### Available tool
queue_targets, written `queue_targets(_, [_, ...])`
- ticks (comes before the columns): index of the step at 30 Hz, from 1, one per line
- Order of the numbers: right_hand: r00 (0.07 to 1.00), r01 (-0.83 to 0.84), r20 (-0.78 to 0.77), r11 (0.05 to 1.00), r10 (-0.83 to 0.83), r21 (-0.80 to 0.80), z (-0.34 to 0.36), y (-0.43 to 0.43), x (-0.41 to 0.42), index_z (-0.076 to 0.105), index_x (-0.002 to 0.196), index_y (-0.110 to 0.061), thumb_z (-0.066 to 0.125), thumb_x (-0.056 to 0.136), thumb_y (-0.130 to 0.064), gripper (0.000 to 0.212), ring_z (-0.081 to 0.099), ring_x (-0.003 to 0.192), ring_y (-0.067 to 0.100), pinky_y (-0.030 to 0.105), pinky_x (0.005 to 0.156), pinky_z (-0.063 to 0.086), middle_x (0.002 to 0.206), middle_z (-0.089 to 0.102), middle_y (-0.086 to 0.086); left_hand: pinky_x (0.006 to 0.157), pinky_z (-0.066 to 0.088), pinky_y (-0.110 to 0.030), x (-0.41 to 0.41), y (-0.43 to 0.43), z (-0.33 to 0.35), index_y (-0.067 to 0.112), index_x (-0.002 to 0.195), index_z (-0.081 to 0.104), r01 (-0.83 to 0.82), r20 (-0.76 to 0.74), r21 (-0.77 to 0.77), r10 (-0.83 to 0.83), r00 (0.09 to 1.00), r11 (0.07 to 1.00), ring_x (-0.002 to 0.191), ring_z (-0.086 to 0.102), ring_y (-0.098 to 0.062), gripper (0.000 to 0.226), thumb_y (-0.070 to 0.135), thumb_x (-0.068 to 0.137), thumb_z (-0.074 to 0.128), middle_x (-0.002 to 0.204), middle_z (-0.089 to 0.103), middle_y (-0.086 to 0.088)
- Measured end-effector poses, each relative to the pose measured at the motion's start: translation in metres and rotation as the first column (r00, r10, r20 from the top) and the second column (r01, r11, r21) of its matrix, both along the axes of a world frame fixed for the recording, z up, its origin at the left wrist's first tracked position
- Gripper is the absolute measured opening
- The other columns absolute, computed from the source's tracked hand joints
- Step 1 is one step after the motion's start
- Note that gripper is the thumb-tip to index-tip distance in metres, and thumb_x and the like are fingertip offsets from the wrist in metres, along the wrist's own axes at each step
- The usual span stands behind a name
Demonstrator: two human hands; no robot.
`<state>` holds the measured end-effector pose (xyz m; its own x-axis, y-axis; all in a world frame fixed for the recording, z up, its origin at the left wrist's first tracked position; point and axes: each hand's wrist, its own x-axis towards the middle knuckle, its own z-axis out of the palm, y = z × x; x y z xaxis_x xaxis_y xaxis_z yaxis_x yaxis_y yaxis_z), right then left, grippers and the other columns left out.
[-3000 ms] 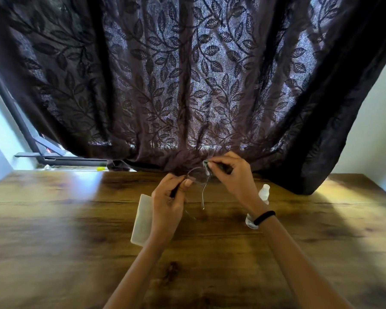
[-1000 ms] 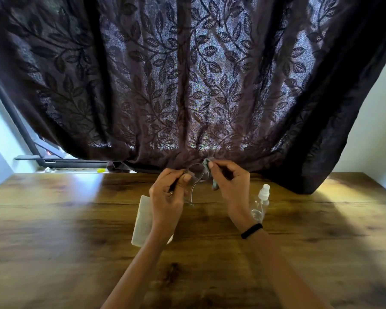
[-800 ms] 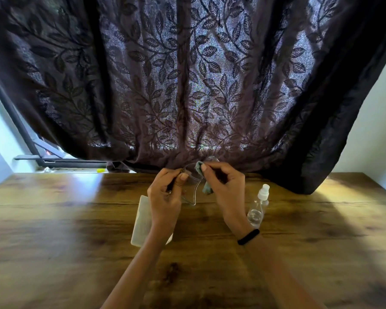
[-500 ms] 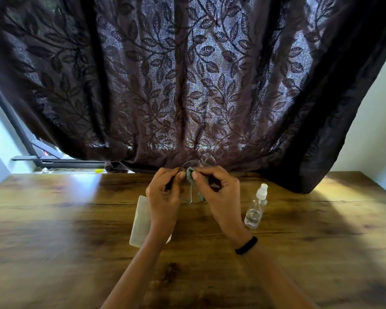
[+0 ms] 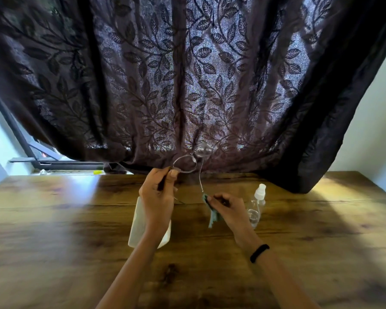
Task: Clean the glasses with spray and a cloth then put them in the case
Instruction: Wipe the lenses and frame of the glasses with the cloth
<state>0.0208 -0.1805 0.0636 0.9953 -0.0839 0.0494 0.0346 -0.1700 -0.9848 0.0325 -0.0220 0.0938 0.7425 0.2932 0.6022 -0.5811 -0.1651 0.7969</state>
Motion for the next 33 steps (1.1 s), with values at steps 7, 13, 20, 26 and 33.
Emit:
queue_targets(7, [0.989,0.127,0.053,0.979,-0.137,0.157,-0.003,-0.01,0.008,0.063,0.081,-0.017,0.056,0.088,-0.016,0.011,0.056,0.071,0.01,0.012,0.058,0.047,0.077,0.061,-0.001,0.045,0.039,-0.012,-0.005,0.003,-0.003,0.021,0.086,0.065,0.083,-0.067,-0.028,-0.085,0.994,0.996,0.047,0.049,-0.005,0.016,0.025,0.085,0.05,0.065,0.059,0.004])
queue_targets(13, [0.936,0.101,0.306,0.967,-0.172,0.235,0.035,-0.019,0.031,0.06,0.099,-0.01,0.053,0.089,-0.01,0.012,0.06,0.087,0.017,0.024,0.074,0.052,0.1,0.065,0.014,0.044,0.041,-0.017,-0.008,0.009,-0.001,0.025,0.084,0.065,0.159,-0.129,-0.026,-0.161,0.979,0.987,0.046,0.047,-0.004,0.014,0.023,0.086,0.051,0.063,0.061,0.01])
queue_targets(20, [0.92,0.04,0.37,0.97,-0.129,0.239,0.045,-0.018,0.035,0.057,0.096,-0.014,0.058,0.083,0.002,0.021,0.066,0.08,0.009,0.021,0.074,0.056,0.093,0.067,0.003,0.045,0.039,-0.012,-0.008,0.013,0.008,0.02,0.081,0.07,0.3,-0.151,-0.191,-0.33,0.932,0.935,0.045,0.042,-0.004,0.02,0.017,0.087,0.051,0.06,0.055,0.005])
queue_targets(26, [0.925,0.074,0.348,0.969,-0.154,0.234,0.045,-0.014,0.035,0.051,0.087,-0.017,0.063,0.08,0.0,0.022,0.062,0.079,0.029,0.037,0.069,0.052,0.086,0.067,0.014,0.051,0.039,-0.014,-0.008,0.013,0.005,0.028,0.076,0.072,0.341,-0.176,-0.291,-0.4,0.899,0.894,0.047,0.041,-0.003,0.021,0.028,0.082,0.052,0.06,0.057,0.009])
queue_targets(33, [0.956,0.158,0.199,0.951,-0.214,0.266,0.017,-0.01,0.029,0.052,0.083,-0.013,0.065,0.079,0.0,0.02,0.061,0.082,0.031,0.046,0.077,0.05,0.092,0.065,0.022,0.059,0.035,-0.021,-0.007,0.007,0.005,0.024,0.074,0.07,0.269,-0.163,-0.382,-0.352,0.922,0.884,0.051,0.04,-0.004,0.021,0.027,0.085,0.053,0.065,0.058,0.009])
